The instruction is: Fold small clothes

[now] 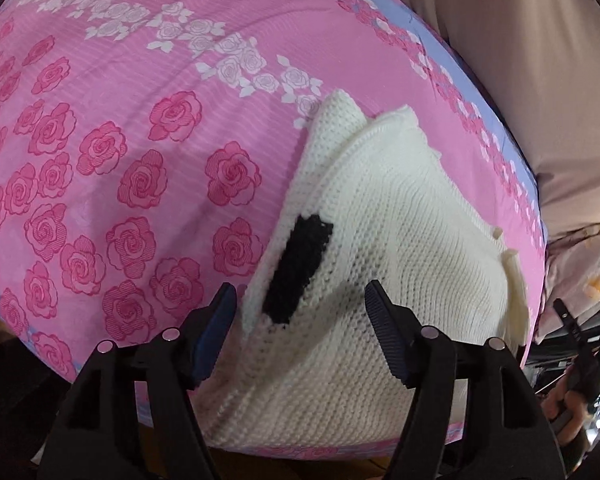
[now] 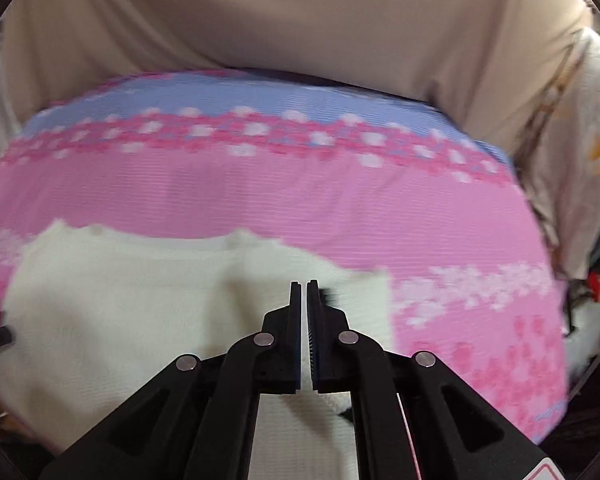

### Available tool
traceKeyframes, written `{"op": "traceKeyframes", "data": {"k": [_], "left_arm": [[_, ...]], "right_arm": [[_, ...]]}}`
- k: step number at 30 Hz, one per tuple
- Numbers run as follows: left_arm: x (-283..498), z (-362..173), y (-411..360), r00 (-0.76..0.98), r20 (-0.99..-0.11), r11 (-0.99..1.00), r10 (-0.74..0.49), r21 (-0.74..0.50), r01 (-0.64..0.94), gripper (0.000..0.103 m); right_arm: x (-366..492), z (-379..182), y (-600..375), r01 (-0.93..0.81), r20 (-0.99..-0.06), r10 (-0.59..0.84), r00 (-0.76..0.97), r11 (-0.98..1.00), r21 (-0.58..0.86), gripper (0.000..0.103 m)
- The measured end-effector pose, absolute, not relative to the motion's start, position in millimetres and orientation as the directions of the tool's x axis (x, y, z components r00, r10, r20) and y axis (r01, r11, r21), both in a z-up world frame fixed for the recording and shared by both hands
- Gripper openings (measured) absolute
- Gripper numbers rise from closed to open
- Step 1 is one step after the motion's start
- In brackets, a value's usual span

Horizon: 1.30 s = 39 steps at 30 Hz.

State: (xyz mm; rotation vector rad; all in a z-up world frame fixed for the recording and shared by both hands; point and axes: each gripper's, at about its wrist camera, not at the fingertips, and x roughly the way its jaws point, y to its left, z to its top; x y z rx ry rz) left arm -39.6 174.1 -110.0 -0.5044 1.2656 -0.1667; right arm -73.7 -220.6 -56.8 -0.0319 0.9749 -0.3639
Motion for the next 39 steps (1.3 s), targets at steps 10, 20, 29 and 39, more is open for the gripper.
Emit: {"op": "traceKeyframes", "data": {"k": [10, 20, 29, 39], "left_arm": [[-34.6, -115.7, 166.9, 0.284, -0.887, 0.893, -0.365, -0.42, -0.163, 0.067], [-34.2, -121.5, 181.3, 0.349, -0.833, 0.822, -0.43, -0.521, -0.232, 0.086], [-16.1, -115.3, 176.6, 0.323, -0.808, 0.81, -0.492, -0.562, -0.171, 0.022], [-33.2, 2.9, 82.6, 0.364, -0.678, 0.766, -0.638, -0.609, 0.207, 0.019]], "right_arm": [[-88.1, -92.6, -218.6, 0.018, -0.895, 0.213, 0.391, 0.971, 0.239, 0.007], [-98.2, -37.6, -325.3, 0.357, -0.845, -0.093, 0.527, 0.926, 0.121, 0.014], [-59.9, -100.6, -111.0, -0.034, -0.903, 0.258, 0.343, 0.964, 0.262, 0.014], [-40.4, -146.6, -105.8, -0.027, -0.927, 0.24, 0.287, 0.97, 0.243, 0.003]]}}
